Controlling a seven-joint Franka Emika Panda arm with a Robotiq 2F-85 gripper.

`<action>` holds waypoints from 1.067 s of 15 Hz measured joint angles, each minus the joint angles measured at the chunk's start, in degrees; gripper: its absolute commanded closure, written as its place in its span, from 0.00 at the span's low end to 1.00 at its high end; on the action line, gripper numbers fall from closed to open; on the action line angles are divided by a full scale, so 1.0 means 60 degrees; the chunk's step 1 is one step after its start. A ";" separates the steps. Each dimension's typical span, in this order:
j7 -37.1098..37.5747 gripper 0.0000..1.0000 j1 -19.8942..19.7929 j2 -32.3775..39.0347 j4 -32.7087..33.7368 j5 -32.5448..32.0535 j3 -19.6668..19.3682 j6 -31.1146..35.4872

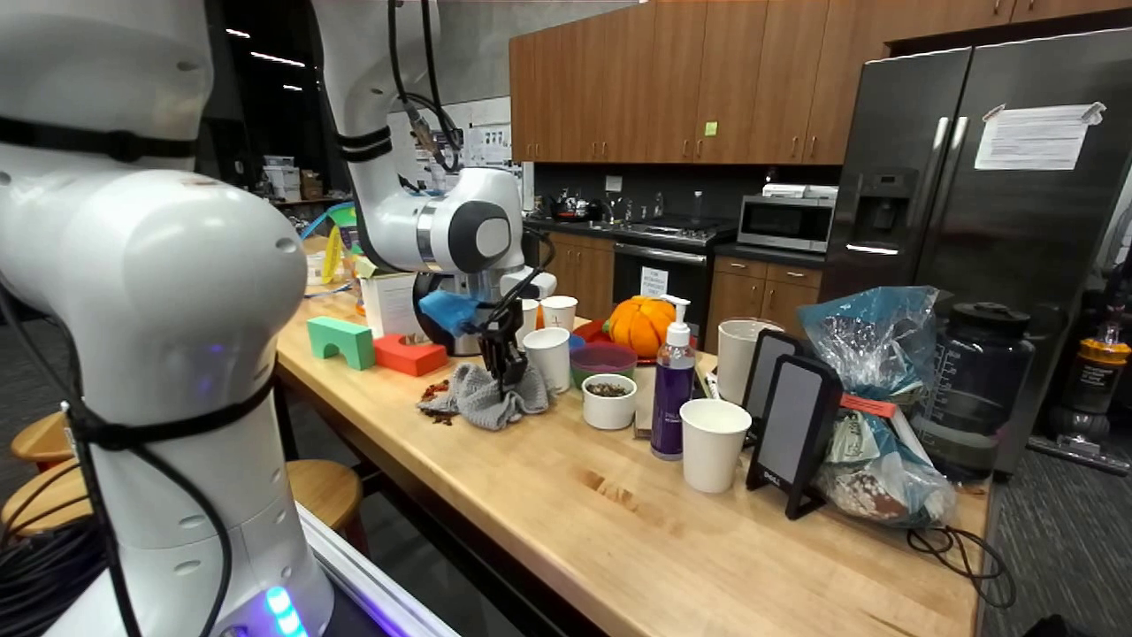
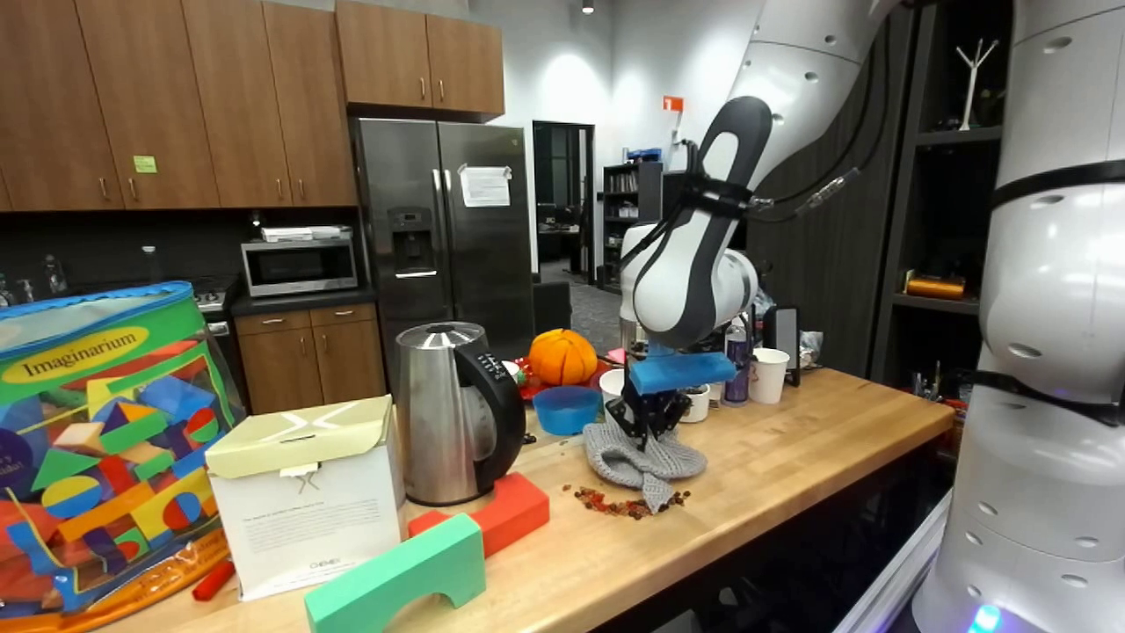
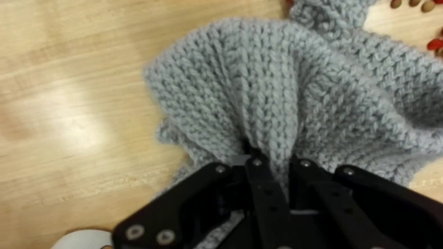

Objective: Wipe the table with the gray cloth

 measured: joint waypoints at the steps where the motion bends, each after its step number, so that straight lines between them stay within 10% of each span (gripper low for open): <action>1: 0.0003 0.97 -0.0042 -0.0002 0.0007 0.0025 -0.0060 -0.0036; 16: -0.1622 0.97 -0.1271 0.0043 0.0417 0.2680 -0.0610 -0.1554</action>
